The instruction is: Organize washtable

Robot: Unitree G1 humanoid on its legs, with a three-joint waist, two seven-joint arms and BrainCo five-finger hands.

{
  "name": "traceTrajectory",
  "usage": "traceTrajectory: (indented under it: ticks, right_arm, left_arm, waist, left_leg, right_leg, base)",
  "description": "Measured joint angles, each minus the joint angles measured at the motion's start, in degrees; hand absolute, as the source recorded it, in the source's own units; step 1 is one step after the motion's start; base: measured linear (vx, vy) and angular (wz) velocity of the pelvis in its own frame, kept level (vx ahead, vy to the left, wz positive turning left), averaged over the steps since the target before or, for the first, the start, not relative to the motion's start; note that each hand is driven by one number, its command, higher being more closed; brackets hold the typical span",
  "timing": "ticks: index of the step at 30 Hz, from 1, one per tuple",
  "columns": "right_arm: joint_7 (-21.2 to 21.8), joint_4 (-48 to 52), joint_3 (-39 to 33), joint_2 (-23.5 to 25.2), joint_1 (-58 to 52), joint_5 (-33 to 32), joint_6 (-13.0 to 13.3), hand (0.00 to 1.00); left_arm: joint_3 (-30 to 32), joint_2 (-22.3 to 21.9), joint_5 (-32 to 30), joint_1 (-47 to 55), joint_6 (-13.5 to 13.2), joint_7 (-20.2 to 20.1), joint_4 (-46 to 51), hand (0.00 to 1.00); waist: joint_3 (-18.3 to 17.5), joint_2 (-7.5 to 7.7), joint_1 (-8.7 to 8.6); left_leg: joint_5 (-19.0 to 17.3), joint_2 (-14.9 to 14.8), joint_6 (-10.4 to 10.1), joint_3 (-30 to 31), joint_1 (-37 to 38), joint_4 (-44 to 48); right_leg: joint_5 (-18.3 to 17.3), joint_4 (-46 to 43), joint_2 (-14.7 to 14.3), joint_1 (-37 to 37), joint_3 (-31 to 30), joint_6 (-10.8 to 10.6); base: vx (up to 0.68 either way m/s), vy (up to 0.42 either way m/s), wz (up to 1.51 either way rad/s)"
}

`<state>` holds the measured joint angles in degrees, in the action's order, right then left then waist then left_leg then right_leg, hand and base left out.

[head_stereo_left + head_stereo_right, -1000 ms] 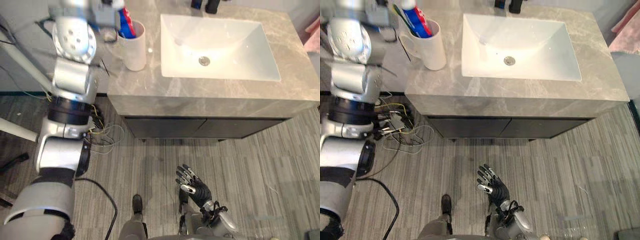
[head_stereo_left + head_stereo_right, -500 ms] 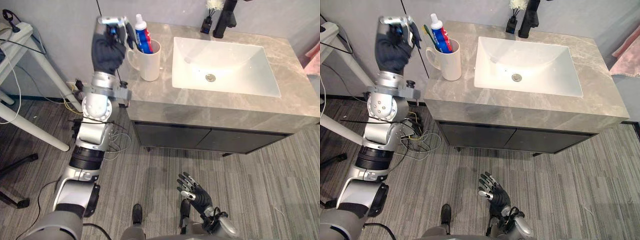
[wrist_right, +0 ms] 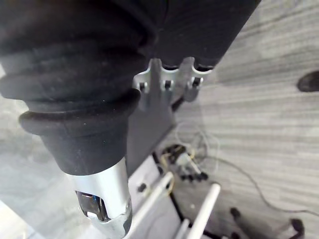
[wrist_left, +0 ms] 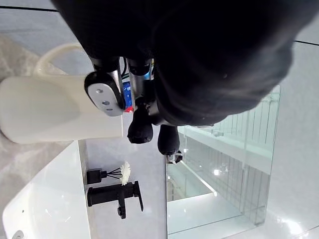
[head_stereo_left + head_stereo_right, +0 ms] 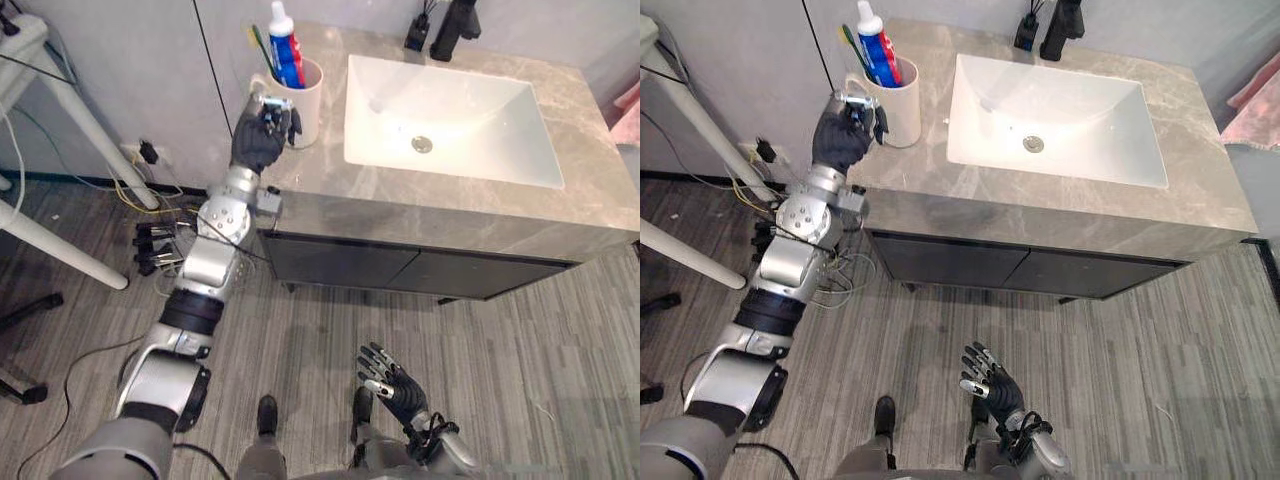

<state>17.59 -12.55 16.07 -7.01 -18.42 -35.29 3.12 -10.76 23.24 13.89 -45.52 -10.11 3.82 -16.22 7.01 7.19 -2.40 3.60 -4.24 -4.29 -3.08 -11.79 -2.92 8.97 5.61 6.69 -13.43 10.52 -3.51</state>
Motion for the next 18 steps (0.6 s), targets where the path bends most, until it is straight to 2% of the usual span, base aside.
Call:
traceTrajectory:
  ticks: [7, 18]
  right_arm:
    - [-0.16, 0.53, -0.06, 0.0, 0.19, -0.03, 0.05, 0.0]
    - [-0.18, 0.56, -0.2, -0.01, 0.17, -0.07, 0.25, 0.0]
  left_arm:
    - [0.24, 0.38, 0.04, -1.34, 1.08, 0.12, -5.25, 1.0]
    - [2.33, 2.28, 0.12, -3.61, 1.16, 0.67, -8.31, 1.0]
  waist:
    - [2.95, 0.75, -0.03]
    - [4.57, 1.35, -0.19]
  left_leg:
    - [-0.03, 0.01, 0.0, 0.0, -0.56, -0.01]
    - [-0.05, 0.04, 0.01, -0.31, -1.48, -0.02]
  right_leg:
    - [0.0, 0.0, 0.01, -0.51, 0.0, 0.0]
    - [0.01, 0.0, 0.02, -1.66, -0.36, 0.0]
  base:
    - [0.0, 0.0, 0.0]
    - [0.0, 0.0, 0.0]
